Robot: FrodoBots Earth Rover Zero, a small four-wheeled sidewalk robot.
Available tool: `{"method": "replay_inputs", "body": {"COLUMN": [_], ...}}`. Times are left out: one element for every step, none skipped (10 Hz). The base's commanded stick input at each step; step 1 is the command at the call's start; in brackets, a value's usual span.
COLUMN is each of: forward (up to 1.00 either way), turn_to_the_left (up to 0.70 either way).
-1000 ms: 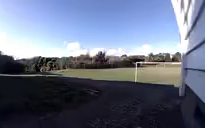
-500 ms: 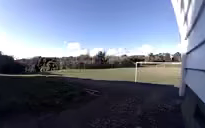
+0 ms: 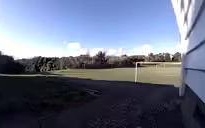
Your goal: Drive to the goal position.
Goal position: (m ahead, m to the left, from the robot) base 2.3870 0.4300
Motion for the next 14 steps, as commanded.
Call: {"method": "replay_inputs", "body": {"forward": [0.04,0.04,0.04,0.04,0.04,0.04,0.04,0.02,0.04,0.04,0.04,0.04,0.04,0.04], "turn_to_the_left": [0.00,0.00,0.00,0.00,0.00,0.00,0.00,0.00,0.00,0.00,0.00,0.00,0.00,0.00]}}
